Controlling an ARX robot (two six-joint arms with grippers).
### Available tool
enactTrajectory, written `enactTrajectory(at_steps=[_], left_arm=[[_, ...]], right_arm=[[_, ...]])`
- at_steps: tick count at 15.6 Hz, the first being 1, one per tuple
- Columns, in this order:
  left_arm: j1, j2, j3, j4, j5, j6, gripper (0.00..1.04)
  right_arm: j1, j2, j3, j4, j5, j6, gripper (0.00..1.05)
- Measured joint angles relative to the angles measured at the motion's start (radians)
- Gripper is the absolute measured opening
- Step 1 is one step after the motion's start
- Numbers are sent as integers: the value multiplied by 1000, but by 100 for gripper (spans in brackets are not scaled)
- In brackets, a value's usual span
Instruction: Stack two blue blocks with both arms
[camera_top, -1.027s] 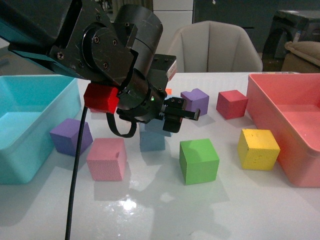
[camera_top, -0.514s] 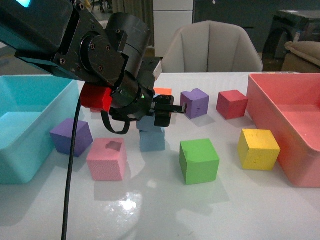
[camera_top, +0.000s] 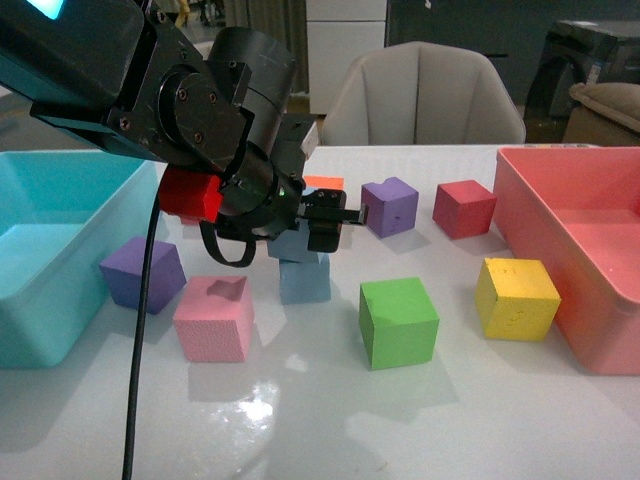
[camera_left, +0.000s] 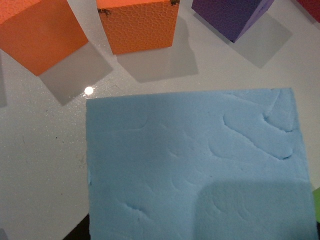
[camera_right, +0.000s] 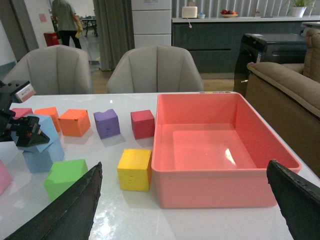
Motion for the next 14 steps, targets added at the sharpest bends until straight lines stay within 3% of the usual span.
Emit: enactTrajectory(at_steps=[4, 10, 14], left_arm=[[1, 0, 0, 7, 14, -1, 98], [-2, -98, -31, 63, 8, 21, 98], [-35, -375, -208, 254, 42, 23, 98]], right_arm=[[0, 0, 0, 0, 0, 0, 98], [0, 0, 0, 0, 0, 0, 98], [0, 0, 0, 0, 0, 0, 98]])
